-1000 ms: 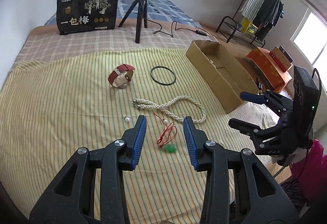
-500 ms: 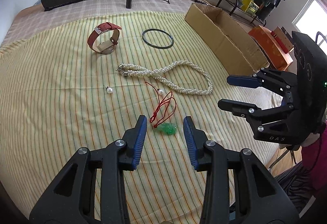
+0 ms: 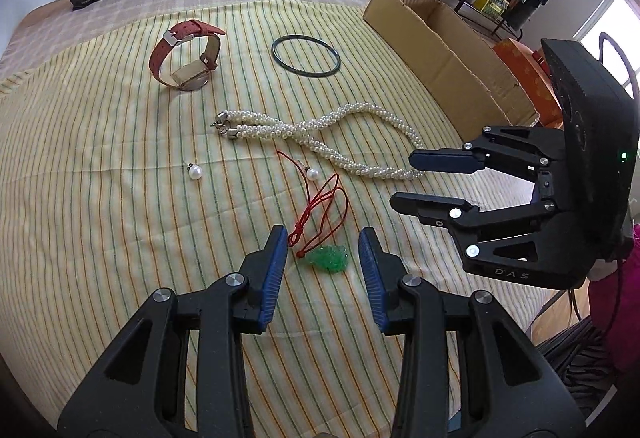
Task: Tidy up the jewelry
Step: 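Close the left tool on the red cord with jade pendant while the right tool grips the pearl necklace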
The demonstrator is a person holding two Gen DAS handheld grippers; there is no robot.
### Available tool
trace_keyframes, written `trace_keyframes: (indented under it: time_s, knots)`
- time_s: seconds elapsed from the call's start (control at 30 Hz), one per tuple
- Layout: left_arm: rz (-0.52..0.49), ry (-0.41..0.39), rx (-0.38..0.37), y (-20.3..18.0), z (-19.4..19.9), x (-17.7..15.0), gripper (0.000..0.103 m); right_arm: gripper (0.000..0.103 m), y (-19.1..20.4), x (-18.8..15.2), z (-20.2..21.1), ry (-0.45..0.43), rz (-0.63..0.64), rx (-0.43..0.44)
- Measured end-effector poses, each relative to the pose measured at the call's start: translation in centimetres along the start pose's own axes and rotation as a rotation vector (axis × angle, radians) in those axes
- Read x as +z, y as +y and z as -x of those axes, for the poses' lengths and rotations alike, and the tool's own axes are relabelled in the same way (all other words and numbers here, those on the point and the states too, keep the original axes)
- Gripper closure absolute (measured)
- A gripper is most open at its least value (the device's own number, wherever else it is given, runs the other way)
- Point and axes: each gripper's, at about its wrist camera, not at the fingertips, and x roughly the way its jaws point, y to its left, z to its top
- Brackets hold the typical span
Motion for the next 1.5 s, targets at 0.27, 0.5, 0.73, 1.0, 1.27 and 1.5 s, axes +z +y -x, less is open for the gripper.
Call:
trace_keyframes:
  time_s: [0.27, 0.5, 0.73, 1.0, 1.27, 1.5]
  knots:
    - [-0.006, 0.019, 0.005, 0.2, -1.3, 0.5, 0.066, 0.067, -0.1, 0.5, -1.4, 0.026, 0.003, -0.01]
    - [0.005, 0.033, 0.019, 0.5, -2.5, 0.8, 0.074, 0.067, 0.0, 0.6, -1.6, 0.036, 0.011, -0.007]
    - [-0.02, 0.027, 0.04, 0.0, -2.5, 0.8, 0.097, 0.084, 0.2, 0.5, -1.6, 0.031, 0.021, 0.007]
    - [-0.012, -0.008, 0.044, 0.1, -1.5, 0.8, 0.102, 0.096, 0.3, 0.5, -1.3, 0.03, 0.009, 0.015]
    - [-0.003, -0.059, 0.032, 0.0, 0.4, 1.3, 0.102, 0.096, -0.6, 0.8, 0.2, -0.01, -0.066, 0.076]
    - [0.0, -0.115, 0.021, -0.4, 2.3, 1.9, 0.102, 0.096, -1.3, 1.4, 2.8, -0.096, -0.132, 0.115]
